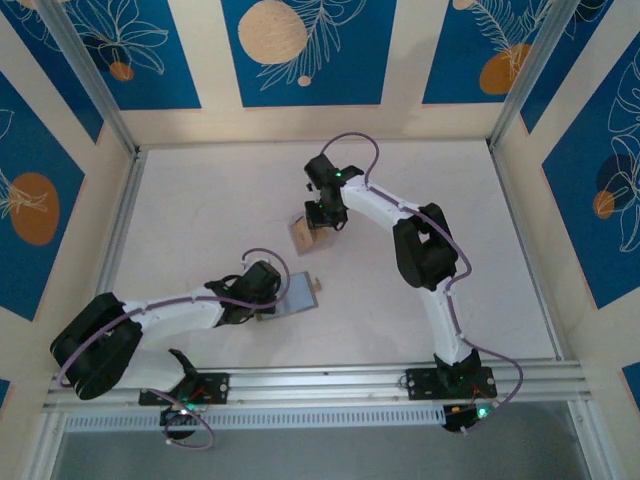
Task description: Put the credit cards into the card holder
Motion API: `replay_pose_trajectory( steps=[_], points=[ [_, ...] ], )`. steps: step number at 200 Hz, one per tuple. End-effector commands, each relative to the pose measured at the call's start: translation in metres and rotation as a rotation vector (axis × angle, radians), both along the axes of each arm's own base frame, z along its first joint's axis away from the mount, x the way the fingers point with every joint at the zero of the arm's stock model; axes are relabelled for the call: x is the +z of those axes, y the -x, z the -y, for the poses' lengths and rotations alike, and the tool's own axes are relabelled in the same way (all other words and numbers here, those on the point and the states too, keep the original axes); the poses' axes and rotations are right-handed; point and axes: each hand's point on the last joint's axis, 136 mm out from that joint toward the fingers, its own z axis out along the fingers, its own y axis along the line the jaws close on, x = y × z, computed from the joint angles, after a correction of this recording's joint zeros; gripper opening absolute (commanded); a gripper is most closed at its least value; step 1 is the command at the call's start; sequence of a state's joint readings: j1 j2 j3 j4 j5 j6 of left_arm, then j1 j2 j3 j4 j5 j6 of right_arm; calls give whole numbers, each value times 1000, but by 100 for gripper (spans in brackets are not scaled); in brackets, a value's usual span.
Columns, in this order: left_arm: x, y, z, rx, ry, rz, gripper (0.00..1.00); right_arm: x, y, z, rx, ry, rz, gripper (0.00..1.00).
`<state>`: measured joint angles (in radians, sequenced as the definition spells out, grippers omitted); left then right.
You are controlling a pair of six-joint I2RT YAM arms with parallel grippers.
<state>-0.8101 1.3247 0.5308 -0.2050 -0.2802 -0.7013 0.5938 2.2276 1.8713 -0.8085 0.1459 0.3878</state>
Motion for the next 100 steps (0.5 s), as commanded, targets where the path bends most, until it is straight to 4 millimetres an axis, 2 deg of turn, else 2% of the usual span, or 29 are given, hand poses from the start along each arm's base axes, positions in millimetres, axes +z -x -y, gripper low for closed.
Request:
replay_pose_trajectory(
  steps=[1,37,100],
  points=[
    [-30,30,-26,-2,-105,-142,12,18,4,-10,39,-24,20,25],
    [-31,30,-24,-3,-104,-146,12,27,6,-12,58,8,54,26],
    [-32,30,-24,-3,-103,-149,12,29,6,-10,60,63,77,26]
  ],
)
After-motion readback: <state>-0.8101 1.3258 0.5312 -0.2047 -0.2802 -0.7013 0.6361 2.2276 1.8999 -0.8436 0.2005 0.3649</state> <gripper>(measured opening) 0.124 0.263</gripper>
